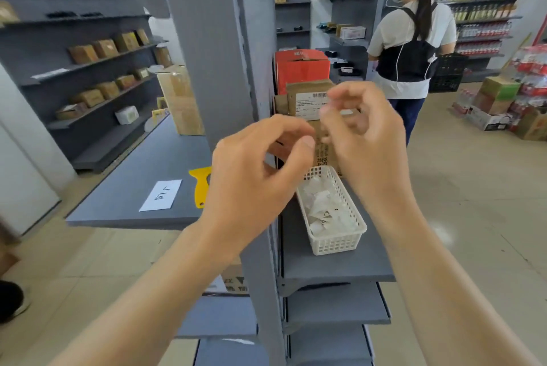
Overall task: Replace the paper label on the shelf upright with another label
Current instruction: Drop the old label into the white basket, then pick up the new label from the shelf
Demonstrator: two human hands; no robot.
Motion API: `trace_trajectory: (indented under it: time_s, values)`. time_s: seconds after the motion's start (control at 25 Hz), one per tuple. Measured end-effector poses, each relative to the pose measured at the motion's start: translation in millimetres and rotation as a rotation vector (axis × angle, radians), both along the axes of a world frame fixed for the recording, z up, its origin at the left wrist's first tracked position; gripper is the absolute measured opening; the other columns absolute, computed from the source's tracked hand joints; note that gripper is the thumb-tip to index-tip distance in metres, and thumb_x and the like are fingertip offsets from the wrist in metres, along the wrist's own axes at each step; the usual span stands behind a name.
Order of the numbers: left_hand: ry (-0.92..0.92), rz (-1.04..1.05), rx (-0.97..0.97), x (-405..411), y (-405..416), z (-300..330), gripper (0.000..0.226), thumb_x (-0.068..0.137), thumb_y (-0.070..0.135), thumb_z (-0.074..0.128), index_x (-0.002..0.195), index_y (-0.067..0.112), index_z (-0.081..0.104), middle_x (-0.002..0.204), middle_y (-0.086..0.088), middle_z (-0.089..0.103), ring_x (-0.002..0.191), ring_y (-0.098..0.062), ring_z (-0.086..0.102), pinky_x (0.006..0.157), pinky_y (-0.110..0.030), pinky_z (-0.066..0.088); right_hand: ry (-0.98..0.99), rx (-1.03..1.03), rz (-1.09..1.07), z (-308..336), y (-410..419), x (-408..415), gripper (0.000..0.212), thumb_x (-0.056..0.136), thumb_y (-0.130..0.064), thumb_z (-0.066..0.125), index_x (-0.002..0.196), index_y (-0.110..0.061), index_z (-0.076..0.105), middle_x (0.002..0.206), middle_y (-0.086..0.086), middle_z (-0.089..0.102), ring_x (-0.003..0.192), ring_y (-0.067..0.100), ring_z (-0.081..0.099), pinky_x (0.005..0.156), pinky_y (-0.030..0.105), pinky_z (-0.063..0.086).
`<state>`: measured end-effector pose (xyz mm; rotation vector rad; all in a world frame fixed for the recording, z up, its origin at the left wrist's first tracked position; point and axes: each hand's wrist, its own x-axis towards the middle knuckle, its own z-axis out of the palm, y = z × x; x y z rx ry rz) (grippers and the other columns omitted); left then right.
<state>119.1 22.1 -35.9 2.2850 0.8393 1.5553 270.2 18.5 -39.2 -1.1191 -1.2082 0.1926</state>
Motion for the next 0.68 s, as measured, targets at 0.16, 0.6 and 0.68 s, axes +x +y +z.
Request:
trace_trajectory:
  time_s: [0.16, 0.6, 0.68]
  values:
    - [-0.048, 0.051, 0.014, -80.7, -2.9, 14.9, 0.008, 0.093, 0.027, 0.057, 0.092, 0.024, 0.064, 0.071, 0.015, 0.066, 0.067, -0.016, 0.071, 0.058, -0.035, 0.059, 0.034, 0.153, 0.054, 20.6, -19.8, -83.1, 0.01, 0.093, -0.015, 0.064, 0.096, -0.022, 0.056, 0.082, -0.008, 0.059, 0.076, 0.036, 0.069, 0.064, 0.055, 0.059]
    - [0.289, 0.405, -0.248, -234.9, 119.2, -19.8, 0.034, 0.094, 0.027, 0.061, 0.128, 0.03, 0.062, 0.115, 0.006, 0.068, 0.11, -0.017, 0.061, 0.094, -0.034, 0.052, -0.187, -0.166, 0.137, -8.5, 69.2, -217.8, 0.019, 0.095, -0.009, 0.059, 0.104, -0.023, 0.067, 0.086, -0.012, 0.066, 0.081, 0.01, 0.062, 0.078, 0.035, 0.059]
    - [0.399, 0.387, -0.346, -242.1, 137.1, -40.3, 0.039, 0.094, 0.031, 0.062, 0.133, 0.027, 0.061, 0.122, 0.002, 0.066, 0.121, -0.023, 0.055, 0.102, -0.037, 0.047, -0.331, -0.338, 0.11, -22.6, 96.5, -217.1, 0.025, 0.097, -0.011, 0.057, 0.112, -0.027, 0.069, 0.1, -0.008, 0.069, 0.098, 0.013, 0.061, 0.085, 0.028, 0.05]
